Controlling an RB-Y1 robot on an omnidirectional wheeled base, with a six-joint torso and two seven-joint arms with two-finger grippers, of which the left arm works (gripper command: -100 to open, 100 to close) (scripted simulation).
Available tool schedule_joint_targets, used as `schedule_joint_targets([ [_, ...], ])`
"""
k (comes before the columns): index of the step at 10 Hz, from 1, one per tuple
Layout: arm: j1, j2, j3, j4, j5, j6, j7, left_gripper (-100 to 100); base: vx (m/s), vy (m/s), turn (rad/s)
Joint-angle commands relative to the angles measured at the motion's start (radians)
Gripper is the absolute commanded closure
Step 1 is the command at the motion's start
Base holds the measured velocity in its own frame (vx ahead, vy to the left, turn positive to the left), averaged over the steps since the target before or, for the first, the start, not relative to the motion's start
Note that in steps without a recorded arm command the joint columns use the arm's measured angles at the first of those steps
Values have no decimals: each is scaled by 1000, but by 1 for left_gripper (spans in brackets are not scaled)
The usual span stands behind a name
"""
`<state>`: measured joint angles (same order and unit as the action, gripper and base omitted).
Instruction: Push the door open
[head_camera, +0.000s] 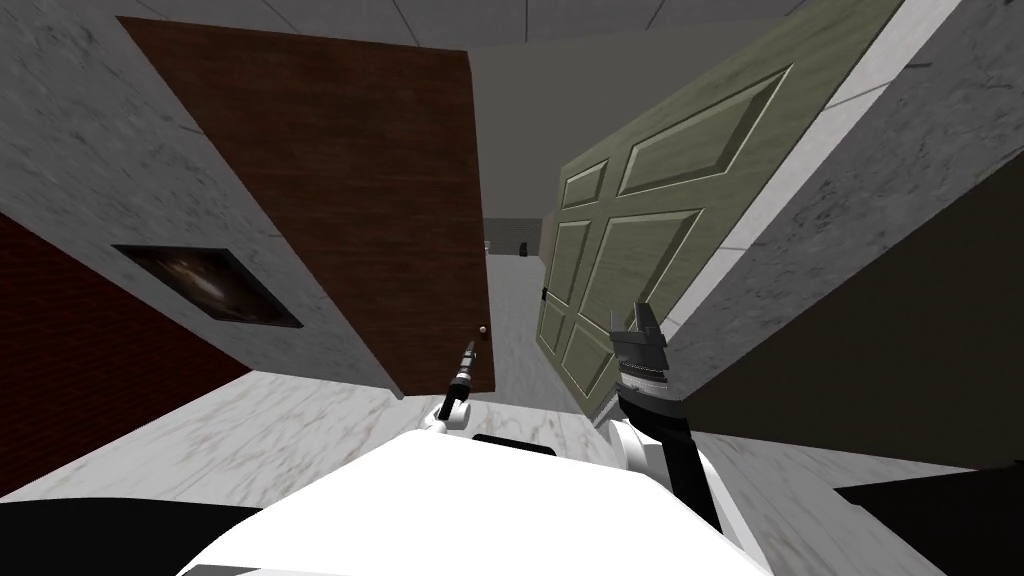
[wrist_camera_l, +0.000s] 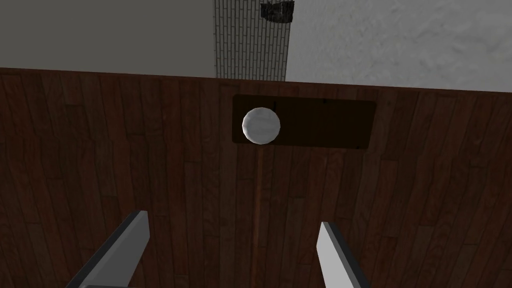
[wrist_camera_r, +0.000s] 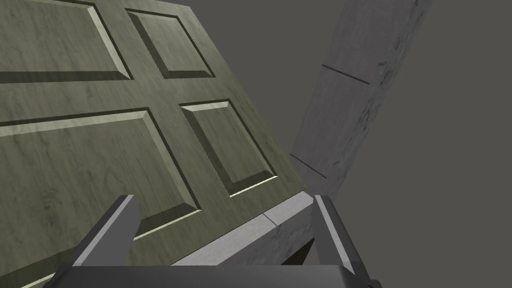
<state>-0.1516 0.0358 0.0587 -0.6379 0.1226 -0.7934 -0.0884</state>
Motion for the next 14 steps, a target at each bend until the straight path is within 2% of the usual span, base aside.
schedule_joint_targets([
  [1,-7,7,3,16,2,-12,0,-100,188,33,-21],
  [4,-6,9,8,19,5,-20,-2,-100,203,15,-28],
  [8,-4,-9,14,22,9,-29,-4,-100,192,13,-27],
  [9,-8,-5,14,28,9,-30,-4,-100,73,-4,15],
  [10,-8,-5,14,28,9,-30,-4,100,-16,-1,-10],
  [14,-8,-5,14,28,9,-30,-4,100,-14,1,-4],
])
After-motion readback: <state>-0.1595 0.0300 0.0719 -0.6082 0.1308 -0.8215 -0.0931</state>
